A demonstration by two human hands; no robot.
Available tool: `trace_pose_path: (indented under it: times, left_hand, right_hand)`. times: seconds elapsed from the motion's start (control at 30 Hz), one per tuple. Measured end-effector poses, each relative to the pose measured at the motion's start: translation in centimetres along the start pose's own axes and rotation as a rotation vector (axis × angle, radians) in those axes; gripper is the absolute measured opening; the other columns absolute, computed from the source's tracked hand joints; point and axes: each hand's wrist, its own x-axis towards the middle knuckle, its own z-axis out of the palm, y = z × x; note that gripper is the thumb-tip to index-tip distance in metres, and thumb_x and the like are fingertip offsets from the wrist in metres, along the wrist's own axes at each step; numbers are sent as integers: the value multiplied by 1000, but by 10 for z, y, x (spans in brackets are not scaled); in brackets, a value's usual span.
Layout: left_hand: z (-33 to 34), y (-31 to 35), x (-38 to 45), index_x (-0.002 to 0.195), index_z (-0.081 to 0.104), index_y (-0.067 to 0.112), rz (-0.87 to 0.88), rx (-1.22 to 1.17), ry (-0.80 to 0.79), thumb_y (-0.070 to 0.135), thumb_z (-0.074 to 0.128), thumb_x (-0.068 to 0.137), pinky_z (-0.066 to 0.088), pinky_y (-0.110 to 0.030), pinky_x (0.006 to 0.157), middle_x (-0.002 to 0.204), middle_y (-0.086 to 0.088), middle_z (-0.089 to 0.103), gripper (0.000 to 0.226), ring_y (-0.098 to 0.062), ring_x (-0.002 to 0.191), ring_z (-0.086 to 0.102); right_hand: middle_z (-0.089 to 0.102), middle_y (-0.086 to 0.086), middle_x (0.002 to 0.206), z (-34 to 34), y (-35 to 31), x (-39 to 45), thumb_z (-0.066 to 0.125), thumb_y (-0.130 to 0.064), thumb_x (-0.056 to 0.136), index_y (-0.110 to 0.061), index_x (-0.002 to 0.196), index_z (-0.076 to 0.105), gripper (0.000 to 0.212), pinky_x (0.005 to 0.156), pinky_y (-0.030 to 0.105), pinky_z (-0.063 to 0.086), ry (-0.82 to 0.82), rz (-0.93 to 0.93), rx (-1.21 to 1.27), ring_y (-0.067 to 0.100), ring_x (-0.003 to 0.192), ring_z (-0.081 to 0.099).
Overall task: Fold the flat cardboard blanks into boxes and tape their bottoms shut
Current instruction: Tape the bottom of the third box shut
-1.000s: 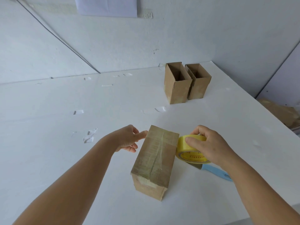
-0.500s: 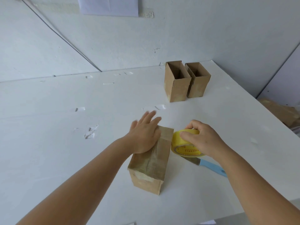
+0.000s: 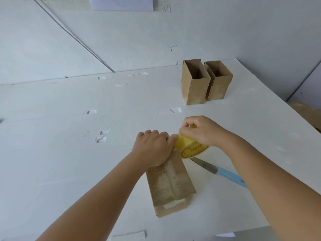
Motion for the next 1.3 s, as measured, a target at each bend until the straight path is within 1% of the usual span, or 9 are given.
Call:
trace_pose_path:
  times: [0.07,0.23,0.4,0.57,0.77,0.87,0.97,1.17,1.3]
  left_hand:
    - [-3,-2,3,109,54,25,63,-47,-4,42,20,100,33,-34,88,113,0,60,38,-24,112,50]
    - [-6,-5,1,138,41,36,137,-92,-36,37,21,103,35,-31,92,134,11,55,41,-17,120,51]
    - [-1,-5,2,139,41,37,110,-72,-31,40,20,103,31,-29,99,140,15,50,42,-13,124,49]
    - [-8,-2,-1,138,40,38,88,-85,-101,40,19,103,32,-29,102,140,15,50,41,-13,127,46]
    - [-33,18,18,144,35,31,76,-71,-302,29,31,99,34,-32,107,145,5,43,45,-16,132,41]
    - [-37,41,43,141,41,27,114,-91,-347,25,39,99,37,-25,93,135,5,50,43,-17,122,48]
    - [-26,49,62,123,58,22,135,-106,-487,26,48,95,47,-22,78,96,12,66,30,-8,87,62]
    - [-15,42,71,99,66,33,45,-480,-544,24,64,87,56,-33,87,84,10,75,15,0,71,67]
    - [-11,32,69,94,72,29,0,-606,-481,19,68,86,56,-24,72,76,6,72,13,-4,65,64]
  right_hand:
    - [52,-9,65,1,0,6,57,-36,85,-23,68,57,22,62,27,40,-26,-18,-13,11,62,48]
    - [47,-7,63,4,2,12,51,-39,91,-20,69,52,29,59,25,32,-21,-68,-75,12,61,44]
    - [52,-8,70,5,28,12,37,-43,96,-22,75,55,35,79,34,32,-17,-106,-638,17,76,49]
    - [49,-4,69,14,41,14,28,-37,100,-21,65,43,41,81,37,34,34,-137,-612,22,79,48]
    - [54,0,83,5,37,7,22,-33,100,-17,80,52,40,85,37,34,74,-179,-687,22,84,49]
    - [54,-3,83,2,35,3,21,-34,102,-19,81,49,38,84,36,34,93,-207,-689,20,83,50]
    - [57,-3,85,-1,32,0,26,-28,101,-18,87,54,32,82,35,35,93,-226,-687,20,83,53]
    - [57,-3,86,-9,34,-6,30,-26,101,-17,94,53,25,85,36,38,154,-218,-638,18,81,53]
    - [52,-2,89,-8,42,-12,34,-22,99,-14,91,51,21,78,30,37,532,-218,-293,17,83,45]
